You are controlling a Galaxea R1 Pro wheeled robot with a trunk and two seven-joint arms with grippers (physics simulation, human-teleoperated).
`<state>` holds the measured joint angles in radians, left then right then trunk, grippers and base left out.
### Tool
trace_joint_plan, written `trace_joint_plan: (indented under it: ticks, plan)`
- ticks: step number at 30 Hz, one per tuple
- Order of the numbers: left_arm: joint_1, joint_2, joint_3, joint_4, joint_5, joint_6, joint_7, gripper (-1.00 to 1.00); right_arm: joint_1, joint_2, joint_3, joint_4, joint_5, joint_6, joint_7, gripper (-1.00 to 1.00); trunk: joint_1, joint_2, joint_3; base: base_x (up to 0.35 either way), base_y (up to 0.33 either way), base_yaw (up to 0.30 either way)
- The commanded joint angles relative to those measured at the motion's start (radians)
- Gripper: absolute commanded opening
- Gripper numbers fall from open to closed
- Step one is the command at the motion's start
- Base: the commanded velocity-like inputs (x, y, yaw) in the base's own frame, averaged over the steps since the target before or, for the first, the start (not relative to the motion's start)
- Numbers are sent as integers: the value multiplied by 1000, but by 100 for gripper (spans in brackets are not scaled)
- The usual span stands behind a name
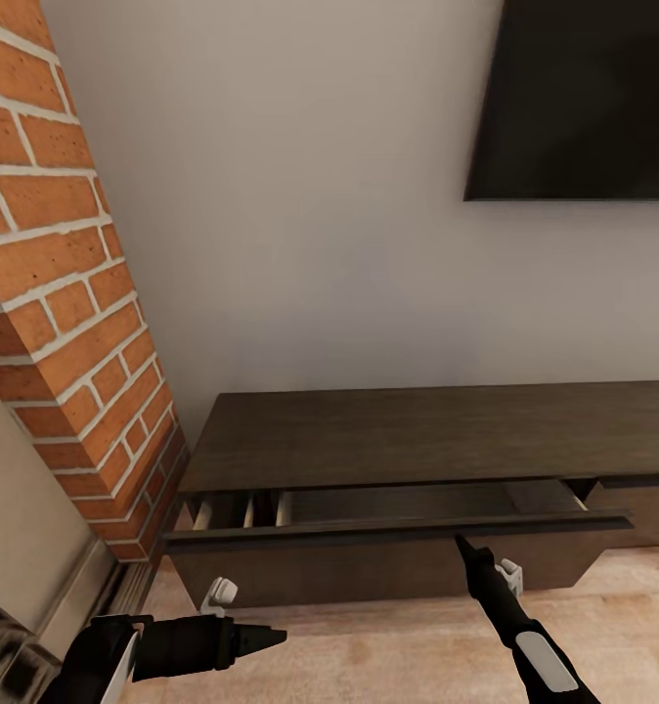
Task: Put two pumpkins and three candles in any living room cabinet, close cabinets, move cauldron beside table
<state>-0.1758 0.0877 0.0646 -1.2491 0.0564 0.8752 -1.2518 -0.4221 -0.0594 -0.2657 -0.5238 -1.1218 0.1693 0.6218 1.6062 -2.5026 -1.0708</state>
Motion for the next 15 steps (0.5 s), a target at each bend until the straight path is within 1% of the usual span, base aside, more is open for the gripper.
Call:
trace_joint_plan:
  ticks: [1, 4, 10, 15]
  plan:
    - [-1, 0, 0, 0, 3, 9, -1, 100, -1, 1, 5, -1, -10, 15, 36, -100, 0, 0, -1, 0, 0, 0]
    - [-1, 0, -1, 0, 3, 8, 0, 100, -1, 1, 5, -1, -10, 15, 36, -100, 0, 0, -1, -19, 0, 0]
    - [-1, 0, -2, 0, 3, 7, 0, 100, -1, 1, 5, -1, -10, 15, 36, -100, 0, 0, -1, -92, 0, 0]
    - [-1, 0, -2, 0, 2, 7, 0, 100, -1, 1, 5, -1, -10, 15, 36, -100, 0, 0, -1, -27, 0, 0]
